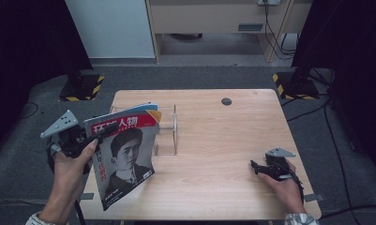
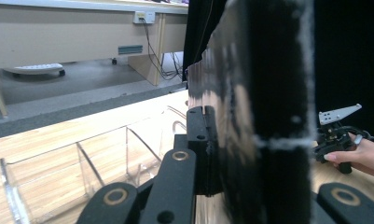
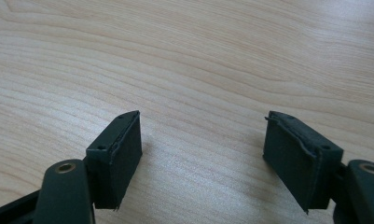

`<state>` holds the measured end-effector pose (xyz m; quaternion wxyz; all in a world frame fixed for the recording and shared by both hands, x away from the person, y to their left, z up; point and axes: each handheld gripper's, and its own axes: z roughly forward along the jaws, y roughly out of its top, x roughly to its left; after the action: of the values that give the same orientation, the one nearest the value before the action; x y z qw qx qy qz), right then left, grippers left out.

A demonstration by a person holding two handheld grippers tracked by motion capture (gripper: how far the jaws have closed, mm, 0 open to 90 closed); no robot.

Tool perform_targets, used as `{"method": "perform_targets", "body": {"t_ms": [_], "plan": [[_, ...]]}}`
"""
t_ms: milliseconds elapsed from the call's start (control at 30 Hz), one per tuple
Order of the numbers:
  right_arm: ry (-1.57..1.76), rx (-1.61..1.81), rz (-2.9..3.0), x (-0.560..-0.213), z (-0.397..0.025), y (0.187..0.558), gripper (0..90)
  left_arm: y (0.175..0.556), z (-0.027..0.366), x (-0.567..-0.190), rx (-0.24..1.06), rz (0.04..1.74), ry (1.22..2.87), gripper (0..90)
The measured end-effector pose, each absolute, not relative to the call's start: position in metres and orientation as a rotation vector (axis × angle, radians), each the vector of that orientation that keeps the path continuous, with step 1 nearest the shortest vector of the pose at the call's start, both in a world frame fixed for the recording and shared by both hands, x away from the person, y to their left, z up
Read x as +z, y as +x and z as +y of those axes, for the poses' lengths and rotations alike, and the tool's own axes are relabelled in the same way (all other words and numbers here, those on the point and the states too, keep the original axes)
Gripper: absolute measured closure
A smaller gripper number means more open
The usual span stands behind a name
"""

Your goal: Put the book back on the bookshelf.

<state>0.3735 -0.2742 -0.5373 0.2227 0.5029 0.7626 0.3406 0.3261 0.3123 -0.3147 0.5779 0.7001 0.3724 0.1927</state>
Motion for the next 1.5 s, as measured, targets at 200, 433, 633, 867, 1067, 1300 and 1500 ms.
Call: {"method": "perform_targets", "body": {"t_ms": [200,433,633,867,1067,1300,1500], "plan": [[1.389,0.941,2.106,-0.537,-0.274,0.373,27.7,0.322,0.323,-0.314,0.469,0.883,1.629,86.5],[1.389,0.940,2.106,-0.537,-0.274,0.373,27.7,0.317,0.336,-0.313,0.495,0.898,1.622,86.6],[1.391,0.941,2.105,-0.537,-0.274,0.373,27.7,0.312,0.349,-0.312,0.520,0.921,1.609,86.5],[1.391,0.941,2.105,-0.537,-0.274,0.373,27.7,0.310,0.363,-0.310,0.543,0.940,1.592,86.5],[1.391,0.941,2.105,-0.537,-0.274,0.373,27.7,0.308,0.373,-0.311,0.557,0.961,1.574,86.5],[1.391,0.941,2.105,-0.537,-0.274,0.373,27.7,0.312,0.384,-0.313,0.591,0.987,1.558,86.5],[1.391,0.941,2.105,-0.537,-0.274,0.373,27.7,0.322,0.390,-0.316,0.617,1.010,1.522,86.6]]}}
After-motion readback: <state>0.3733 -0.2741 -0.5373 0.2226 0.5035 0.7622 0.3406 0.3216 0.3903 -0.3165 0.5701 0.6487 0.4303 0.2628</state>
